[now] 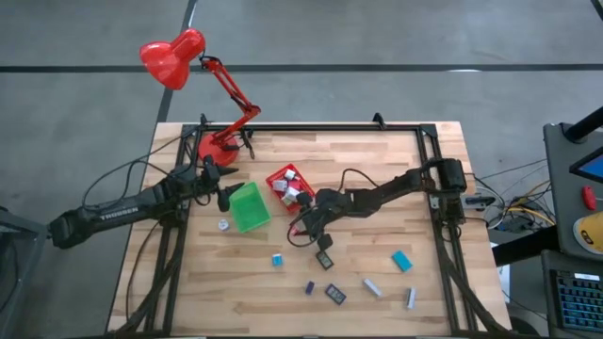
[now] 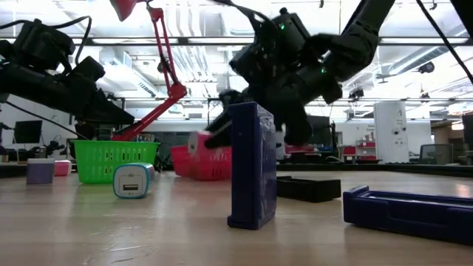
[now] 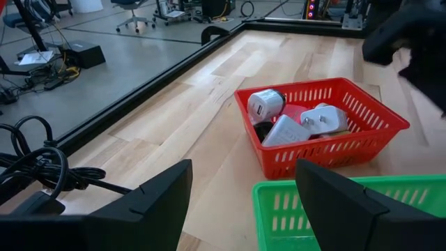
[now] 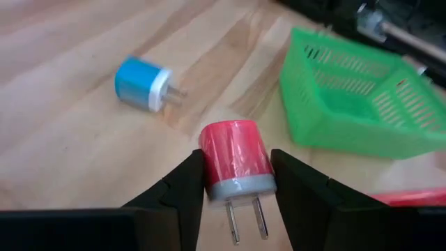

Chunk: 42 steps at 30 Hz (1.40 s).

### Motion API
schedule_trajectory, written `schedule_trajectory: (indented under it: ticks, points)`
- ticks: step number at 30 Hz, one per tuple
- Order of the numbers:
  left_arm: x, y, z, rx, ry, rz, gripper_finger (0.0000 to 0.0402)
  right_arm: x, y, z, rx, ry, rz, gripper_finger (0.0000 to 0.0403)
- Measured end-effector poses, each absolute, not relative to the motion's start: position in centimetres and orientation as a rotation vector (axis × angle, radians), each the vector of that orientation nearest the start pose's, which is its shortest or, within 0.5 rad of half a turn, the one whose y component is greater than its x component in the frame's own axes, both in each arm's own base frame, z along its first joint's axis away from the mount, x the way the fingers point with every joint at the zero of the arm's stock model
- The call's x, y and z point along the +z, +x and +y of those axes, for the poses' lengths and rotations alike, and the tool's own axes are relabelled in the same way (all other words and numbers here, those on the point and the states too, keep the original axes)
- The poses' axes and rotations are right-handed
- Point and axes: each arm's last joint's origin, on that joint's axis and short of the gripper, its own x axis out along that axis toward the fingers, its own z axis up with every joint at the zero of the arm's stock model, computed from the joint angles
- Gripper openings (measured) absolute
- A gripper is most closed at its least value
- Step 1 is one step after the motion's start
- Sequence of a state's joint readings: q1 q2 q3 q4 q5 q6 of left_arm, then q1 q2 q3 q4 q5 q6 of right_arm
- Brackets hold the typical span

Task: Pick & Place Office items
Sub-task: Put the bottom pink charger adapter into the red bin

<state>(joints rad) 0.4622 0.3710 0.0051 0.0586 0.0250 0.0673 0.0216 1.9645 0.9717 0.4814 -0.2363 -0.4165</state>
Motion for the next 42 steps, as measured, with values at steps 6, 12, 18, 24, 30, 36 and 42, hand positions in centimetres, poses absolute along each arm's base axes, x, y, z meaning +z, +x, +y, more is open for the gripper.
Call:
schedule_trajectory:
  ticks: [6,12,18,24,30,36,42]
  points:
    - [13.8,10.4,5.1,0.423,-0.009,0.315,0.0257,15.7,38.5,1.2,0.249,-0.328,0.411,0.0147]
    - [13.8,10.5,5.1,0.423,-0.009,0.315,0.0257,17.8,37.7,0.3,0.046,-0.347,0.458,0.0147]
    - [13.8,10.4,5.1,0.423,-0.009,0.315,0.0257,18.1,37.0,-1.5,-0.076,-0.240,0.523,0.0147]
    - [13.8,10.4,5.1,0.424,-0.009,0.315,0.0257,17.3,37.0,-3.7,-0.158,-0.139,0.551,0.0147]
    - [13.8,10.4,5.1,0.423,-0.009,0.315,0.0257,16.3,36.9,-4.6,-0.187,-0.098,0.597,0.0147]
    - [13.8,10.4,5.1,0.423,-0.009,0.315,0.0257,15.4,36.9,-4.6,-0.185,-0.097,0.639,0.0160]
    - [13.8,10.4,5.1,0.423,-0.009,0.315,0.0257,15.2,37.0,-4.8,-0.194,-0.099,0.642,0.0165]
